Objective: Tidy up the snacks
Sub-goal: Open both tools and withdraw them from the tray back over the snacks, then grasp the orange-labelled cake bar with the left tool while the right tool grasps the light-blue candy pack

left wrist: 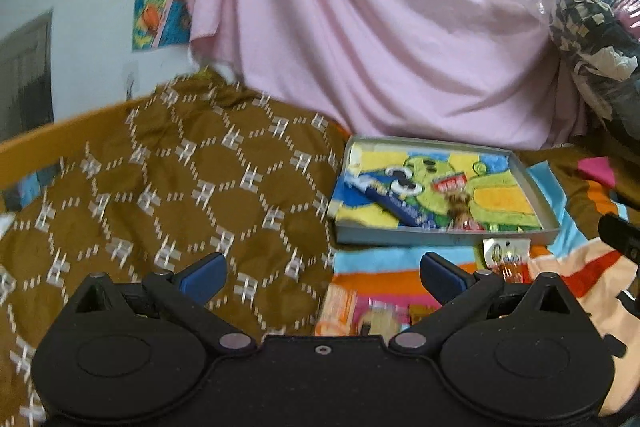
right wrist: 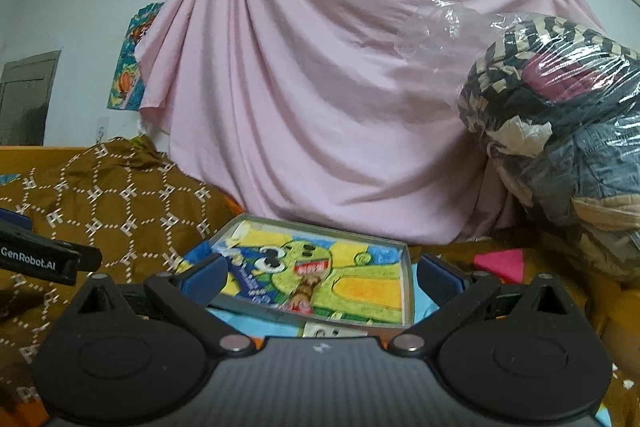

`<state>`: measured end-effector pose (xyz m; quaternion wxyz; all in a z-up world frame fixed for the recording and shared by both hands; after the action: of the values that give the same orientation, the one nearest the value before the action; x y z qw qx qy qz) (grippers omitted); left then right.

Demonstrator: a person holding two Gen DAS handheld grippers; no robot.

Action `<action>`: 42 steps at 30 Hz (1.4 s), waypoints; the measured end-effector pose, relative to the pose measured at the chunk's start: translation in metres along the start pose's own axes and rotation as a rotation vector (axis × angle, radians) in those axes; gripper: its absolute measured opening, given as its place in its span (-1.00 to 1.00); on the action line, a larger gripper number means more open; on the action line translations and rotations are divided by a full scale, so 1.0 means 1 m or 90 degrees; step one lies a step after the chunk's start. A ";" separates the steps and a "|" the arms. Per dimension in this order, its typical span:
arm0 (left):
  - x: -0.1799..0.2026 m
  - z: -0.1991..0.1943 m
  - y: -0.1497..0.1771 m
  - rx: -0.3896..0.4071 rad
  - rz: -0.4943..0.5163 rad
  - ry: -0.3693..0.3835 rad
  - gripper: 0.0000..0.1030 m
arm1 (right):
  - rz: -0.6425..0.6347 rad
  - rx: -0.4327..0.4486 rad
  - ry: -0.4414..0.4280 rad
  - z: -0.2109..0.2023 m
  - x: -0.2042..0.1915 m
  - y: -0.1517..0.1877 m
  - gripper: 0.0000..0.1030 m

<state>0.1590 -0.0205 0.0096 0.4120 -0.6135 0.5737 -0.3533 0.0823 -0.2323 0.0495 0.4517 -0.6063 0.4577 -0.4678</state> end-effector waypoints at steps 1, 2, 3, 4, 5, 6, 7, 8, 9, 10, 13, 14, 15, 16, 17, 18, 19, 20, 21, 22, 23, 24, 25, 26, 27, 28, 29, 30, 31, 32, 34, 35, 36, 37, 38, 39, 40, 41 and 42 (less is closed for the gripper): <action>-0.004 -0.002 0.003 -0.009 -0.006 0.000 0.99 | 0.002 -0.004 -0.004 -0.003 -0.003 0.002 1.00; -0.007 -0.004 0.007 -0.018 -0.010 -0.001 0.99 | 0.004 -0.009 -0.009 -0.006 -0.006 0.004 1.00; -0.011 -0.006 0.010 -0.027 -0.014 -0.003 0.99 | 0.006 -0.016 -0.014 -0.009 -0.009 0.007 1.00; -0.013 -0.008 0.013 -0.034 -0.016 -0.005 0.99 | 0.006 -0.021 -0.018 -0.010 -0.012 0.009 1.00; -0.016 -0.010 0.015 -0.040 -0.017 -0.007 0.99 | 0.007 -0.027 -0.023 -0.012 -0.015 0.011 1.00; -0.018 -0.012 0.018 -0.045 -0.018 -0.010 0.99 | 0.007 -0.032 -0.026 -0.014 -0.018 0.013 1.00; -0.020 -0.013 0.020 -0.051 -0.018 -0.013 0.99 | 0.009 -0.037 -0.031 -0.016 -0.021 0.015 1.00; -0.022 -0.014 0.022 -0.056 -0.017 -0.015 0.99 | 0.011 -0.042 -0.035 -0.017 -0.023 0.017 1.00; -0.024 -0.016 0.024 -0.061 -0.014 -0.018 0.99 | 0.013 -0.048 -0.041 -0.019 -0.027 0.019 1.00; -0.025 -0.017 0.027 -0.066 -0.010 -0.021 0.99 | 0.015 -0.053 -0.047 -0.020 -0.029 0.021 1.00; -0.026 -0.020 0.034 -0.079 0.010 -0.033 0.99 | 0.024 -0.079 -0.070 -0.021 -0.038 0.029 1.00; -0.027 -0.021 0.037 -0.085 0.018 -0.037 0.99 | 0.030 -0.094 -0.080 -0.021 -0.040 0.032 1.00; -0.027 -0.022 0.039 -0.089 0.023 -0.038 0.99 | 0.037 -0.106 -0.089 -0.020 -0.043 0.035 0.99; -0.027 -0.022 0.040 -0.093 0.026 -0.037 0.99 | 0.046 -0.120 -0.099 -0.019 -0.045 0.039 0.99; -0.027 -0.023 0.041 -0.096 0.030 -0.035 0.99 | 0.055 -0.132 -0.106 -0.019 -0.047 0.041 0.99; -0.026 -0.024 0.042 -0.099 0.033 -0.034 0.99 | 0.068 -0.150 -0.115 -0.017 -0.048 0.046 1.00; -0.025 -0.024 0.044 -0.101 0.037 -0.034 0.99 | 0.080 -0.166 -0.120 -0.017 -0.049 0.050 1.00; -0.025 -0.025 0.045 -0.103 0.042 -0.035 0.99 | 0.089 -0.179 -0.124 -0.016 -0.050 0.054 0.99; -0.024 -0.025 0.047 -0.105 0.048 -0.038 0.99 | 0.101 -0.195 -0.127 -0.015 -0.050 0.058 0.99; -0.024 -0.026 0.048 -0.107 0.054 -0.040 0.99 | 0.110 -0.205 -0.128 -0.014 -0.049 0.060 0.99; -0.023 -0.026 0.050 -0.110 0.061 -0.043 0.99 | 0.116 -0.212 -0.128 -0.014 -0.049 0.063 0.99; -0.022 -0.025 0.051 -0.112 0.066 -0.045 0.99 | 0.122 -0.220 -0.129 -0.014 -0.049 0.065 0.99; -0.022 -0.025 0.051 -0.114 0.070 -0.046 0.99 | 0.125 -0.226 -0.129 -0.013 -0.048 0.067 0.99; -0.021 -0.024 0.052 -0.117 0.073 -0.047 0.99 | 0.127 -0.231 -0.129 -0.013 -0.048 0.068 0.99; -0.021 -0.023 0.053 -0.121 0.077 -0.048 0.99 | 0.128 -0.236 -0.131 -0.013 -0.048 0.070 0.99; -0.020 -0.022 0.054 -0.125 0.080 -0.049 0.99 | 0.128 -0.241 -0.133 -0.012 -0.049 0.071 0.99; -0.019 -0.021 0.055 -0.129 0.084 -0.051 0.99 | 0.128 -0.247 -0.135 -0.011 -0.050 0.073 0.99; -0.019 -0.020 0.056 -0.132 0.087 -0.052 0.99 | 0.128 -0.252 -0.137 -0.011 -0.051 0.074 0.99; -0.019 -0.020 0.057 -0.134 0.089 -0.054 0.99 | 0.127 -0.256 -0.139 -0.010 -0.052 0.074 0.99; -0.018 -0.019 0.057 -0.135 0.092 -0.057 0.99 | 0.127 -0.260 -0.141 -0.009 -0.053 0.075 0.99; -0.018 -0.019 0.057 -0.136 0.093 -0.060 0.99 | 0.126 -0.266 -0.142 -0.007 -0.053 0.076 0.99; -0.018 -0.019 0.058 -0.137 0.093 -0.060 0.99 | 0.127 -0.269 -0.143 -0.007 -0.053 0.077 0.99; -0.018 -0.018 0.058 -0.138 0.094 -0.061 0.99 | 0.128 -0.272 -0.143 -0.006 -0.053 0.078 0.99; -0.017 -0.018 0.058 -0.139 0.094 -0.062 0.99 | 0.129 -0.274 -0.143 -0.005 -0.053 0.078 0.99; -0.017 -0.018 0.058 -0.141 0.095 -0.062 0.99 | 0.131 -0.276 -0.144 -0.005 -0.053 0.079 0.99; -0.017 -0.017 0.058 -0.143 0.096 -0.062 0.99 | 0.132 -0.279 -0.144 -0.005 -0.053 0.079 0.99; -0.017 -0.016 0.058 -0.144 0.097 -0.063 0.99 | 0.132 -0.281 -0.144 -0.004 -0.053 0.080 0.99; -0.016 -0.016 0.059 -0.145 0.098 -0.063 0.99 | 0.134 -0.284 -0.145 -0.003 -0.053 0.081 0.99; -0.016 -0.016 0.059 -0.147 0.100 -0.064 0.99 | 0.135 -0.287 -0.145 -0.003 -0.053 0.082 0.99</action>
<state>0.1188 -0.0062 -0.0372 0.3934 -0.6269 0.6353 -0.2208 0.0610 -0.1947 -0.0379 0.4007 -0.6890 0.5572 -0.2330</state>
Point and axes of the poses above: each gripper's, at about its wrist camera, not at the fingertips, and z roughly the way its jaws point, x to its right, y to its underside, the point moved 7 cm from there along z, roughly the way its jaws point, and after that the axes turned 15 degrees about -y, right-handed, at the moved point
